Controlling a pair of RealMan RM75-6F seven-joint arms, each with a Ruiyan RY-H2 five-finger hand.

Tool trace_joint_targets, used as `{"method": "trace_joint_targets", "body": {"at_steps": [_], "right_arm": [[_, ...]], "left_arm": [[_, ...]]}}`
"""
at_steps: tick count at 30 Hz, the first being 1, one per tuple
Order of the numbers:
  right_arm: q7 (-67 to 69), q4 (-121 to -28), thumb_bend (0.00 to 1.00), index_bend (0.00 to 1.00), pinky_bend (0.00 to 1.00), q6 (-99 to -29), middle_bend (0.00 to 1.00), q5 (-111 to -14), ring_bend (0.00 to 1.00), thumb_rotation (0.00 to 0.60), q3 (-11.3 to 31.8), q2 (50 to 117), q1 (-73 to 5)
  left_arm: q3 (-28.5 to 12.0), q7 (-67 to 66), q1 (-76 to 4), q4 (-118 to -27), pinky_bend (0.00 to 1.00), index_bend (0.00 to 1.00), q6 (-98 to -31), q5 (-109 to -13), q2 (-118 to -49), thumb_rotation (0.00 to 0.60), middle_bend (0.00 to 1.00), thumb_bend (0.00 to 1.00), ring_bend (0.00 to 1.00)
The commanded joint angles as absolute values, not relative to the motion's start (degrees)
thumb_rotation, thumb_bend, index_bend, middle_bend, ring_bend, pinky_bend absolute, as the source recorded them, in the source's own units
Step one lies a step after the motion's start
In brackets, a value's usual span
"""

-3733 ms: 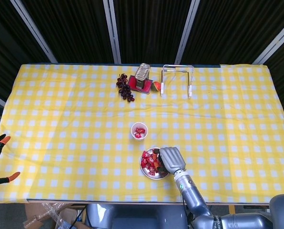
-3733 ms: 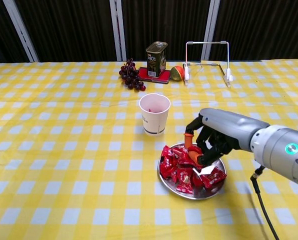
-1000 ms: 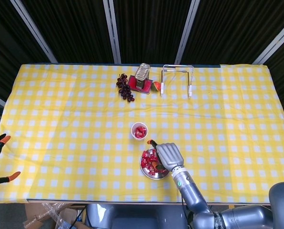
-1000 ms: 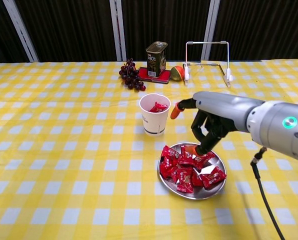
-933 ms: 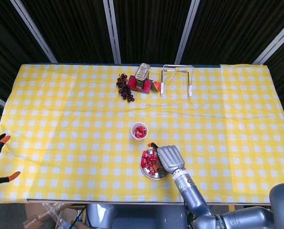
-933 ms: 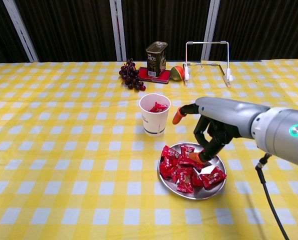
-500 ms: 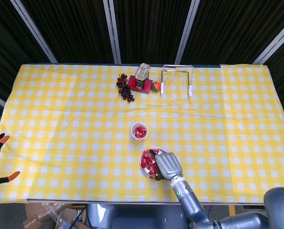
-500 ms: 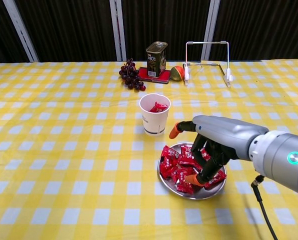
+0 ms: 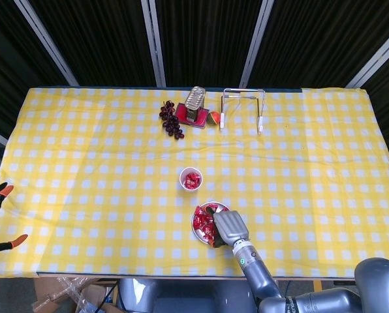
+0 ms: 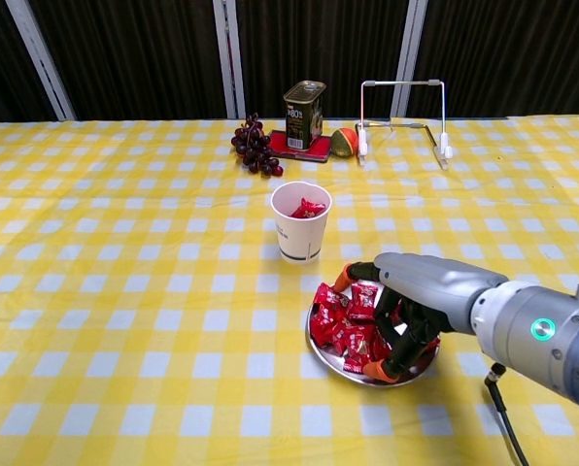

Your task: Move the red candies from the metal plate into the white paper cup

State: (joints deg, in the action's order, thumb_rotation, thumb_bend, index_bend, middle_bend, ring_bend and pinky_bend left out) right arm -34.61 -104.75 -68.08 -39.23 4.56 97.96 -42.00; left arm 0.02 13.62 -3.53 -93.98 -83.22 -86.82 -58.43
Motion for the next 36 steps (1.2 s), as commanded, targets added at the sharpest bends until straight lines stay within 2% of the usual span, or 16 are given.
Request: {"method": "trace_joint_targets", "body": {"at_steps": [1,4,7,11,16,27,36], "right_arm": [[-33.7,-103.8,0.29,0.19,0.98,-67.2,0.75,-39.2,0.91,0.6,4.9,98.2,-41.8],[-32.9,-102.8,0.29,0.24,0.98,-66.3,0.75,-39.1,0.91,0.6,4.8,98.4,-41.5],[-31.9,-101.6,0.3,0.32,0.98,-65.5,0.75,-39.0,0.91,0.6,4.7,98.8,-41.1],[-30.6,-100.4,0.4,0.48,0.98,-64.7,0.75,-39.3,0.91,0.6,4.8,99.2,-40.5],[-29.3,-99.7,0.5,0.59,0.98,-64.4,0.75,-40.5,0.91,0.6,5.1,99.2,-39.9],[-27.8,-100.4,0.53,0.61,0.98,-64.9,0.75,-42.7,0.92,0.6,6.6,98.7,-39.1],[-30.2,-103.9,0.54,0.61,0.98,-66.9,0.75,-42.7,0.92,0.6,8.9,95.7,-39.6]], "left_arm": [[0.0,13.5,-3.6,-94.0,0.0,0.0,-83.2,-86.8,-58.4,0.6,0.0,0.04,0.0],[0.0,13.4,-3.6,-94.1,0.0,0.0,-83.1,-86.7,-58.5,0.6,0.0,0.04,0.0],[0.0,13.4,-3.6,-94.1,0.0,0.0,-83.1,-86.6,-58.4,0.6,0.0,0.04,0.0],[0.0,13.4,-3.5,-94.1,0.0,0.0,-83.2,-86.6,-58.4,0.6,0.0,0.04,0.0],[0.0,13.4,-3.5,-94.1,0.0,0.0,-83.2,-86.7,-58.4,0.6,0.0,0.04,0.0],[0.0,13.4,-3.5,-94.0,0.0,0.0,-83.3,-86.7,-58.5,0.6,0.0,0.04,0.0],[0.0,13.4,-3.5,-94.0,0.0,0.0,-83.2,-86.7,-58.4,0.6,0.0,0.04,0.0]]}}
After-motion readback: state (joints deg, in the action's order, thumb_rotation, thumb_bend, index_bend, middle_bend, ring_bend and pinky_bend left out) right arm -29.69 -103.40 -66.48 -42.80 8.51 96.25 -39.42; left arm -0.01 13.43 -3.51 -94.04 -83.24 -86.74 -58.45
